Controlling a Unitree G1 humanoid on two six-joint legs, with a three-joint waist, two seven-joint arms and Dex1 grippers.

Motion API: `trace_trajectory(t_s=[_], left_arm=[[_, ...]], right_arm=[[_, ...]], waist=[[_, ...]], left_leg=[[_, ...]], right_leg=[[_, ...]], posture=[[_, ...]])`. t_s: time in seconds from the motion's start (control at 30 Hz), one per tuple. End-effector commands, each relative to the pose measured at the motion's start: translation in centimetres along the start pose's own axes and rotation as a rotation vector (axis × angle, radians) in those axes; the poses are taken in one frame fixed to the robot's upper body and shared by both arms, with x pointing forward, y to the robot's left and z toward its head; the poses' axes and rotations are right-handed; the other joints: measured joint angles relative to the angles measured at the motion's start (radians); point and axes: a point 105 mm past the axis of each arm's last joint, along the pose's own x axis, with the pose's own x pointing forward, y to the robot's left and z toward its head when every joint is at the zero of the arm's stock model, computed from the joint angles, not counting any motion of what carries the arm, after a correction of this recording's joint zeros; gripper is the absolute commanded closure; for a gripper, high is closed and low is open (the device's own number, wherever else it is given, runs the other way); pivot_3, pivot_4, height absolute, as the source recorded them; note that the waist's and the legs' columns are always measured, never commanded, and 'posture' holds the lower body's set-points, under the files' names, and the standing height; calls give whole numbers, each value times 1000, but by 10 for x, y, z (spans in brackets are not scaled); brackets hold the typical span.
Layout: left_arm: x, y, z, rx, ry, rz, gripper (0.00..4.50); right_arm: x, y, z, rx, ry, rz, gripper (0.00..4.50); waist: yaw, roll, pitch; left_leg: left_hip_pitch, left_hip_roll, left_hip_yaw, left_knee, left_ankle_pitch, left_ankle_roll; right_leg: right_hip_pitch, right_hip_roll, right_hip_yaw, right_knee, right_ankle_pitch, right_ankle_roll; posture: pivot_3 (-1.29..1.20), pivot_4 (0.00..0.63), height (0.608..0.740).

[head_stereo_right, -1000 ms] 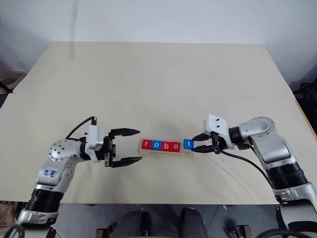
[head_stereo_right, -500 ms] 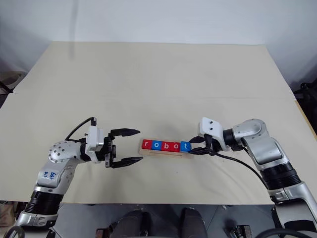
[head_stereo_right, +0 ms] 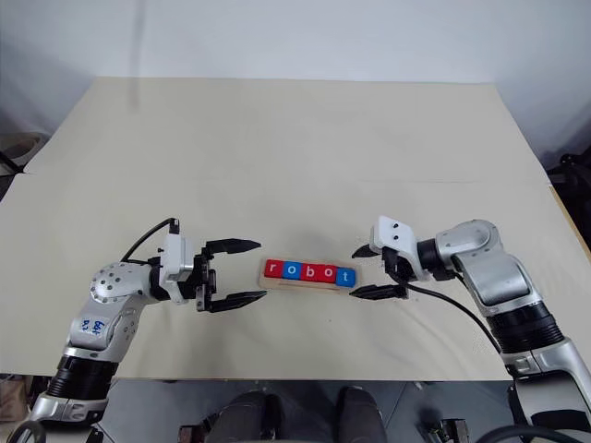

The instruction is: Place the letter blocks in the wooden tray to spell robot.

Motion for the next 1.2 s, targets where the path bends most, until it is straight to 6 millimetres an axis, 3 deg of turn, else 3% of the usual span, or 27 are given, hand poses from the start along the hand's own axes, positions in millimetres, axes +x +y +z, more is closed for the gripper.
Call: trace_trajectory(t_s=[0.03, 0.2, 0.37, 0.93, 1.2], left_arm=[[-2, 2, 7, 36, -11, 4, 0], [-2, 2, 7, 34, -11, 3, 0], [-1, 2, 6, 32, -11, 1, 0], [-5, 1, 8, 35, -1, 24, 0], [-8, 2, 8, 30, 3, 26, 0]], right_arm=[[-11, 6, 14, -26, -44, 4, 962], [-4, 27, 10, -9, -42, 81, 2754], [5, 29, 4, 7, -25, 83, 4488], [16, 7, -6, 1, -10, 13, 4488], [7, 16, 6, 3, -80, 45, 4488]], waist=[[0, 0, 0], [1, 0, 0], [0, 0, 0], [0, 0, 0], [1, 0, 0]], left_leg=[[0, 0, 0, 0, 0, 0], [0, 0, 0, 0, 0, 0], [0, 0, 0, 0, 0, 0], [0, 0, 0, 0, 0, 0], [0, 0, 0, 0, 0, 0]], right_leg=[[0, 0, 0, 0, 0, 0], [0, 0, 0, 0, 0, 0], [0, 0, 0, 0, 0, 0], [0, 0, 0, 0, 0, 0], [0, 0, 0, 0, 0, 0]], posture=[[0, 150, 740], [0, 150, 740], [0, 150, 740], [0, 150, 740], [0, 150, 740]])
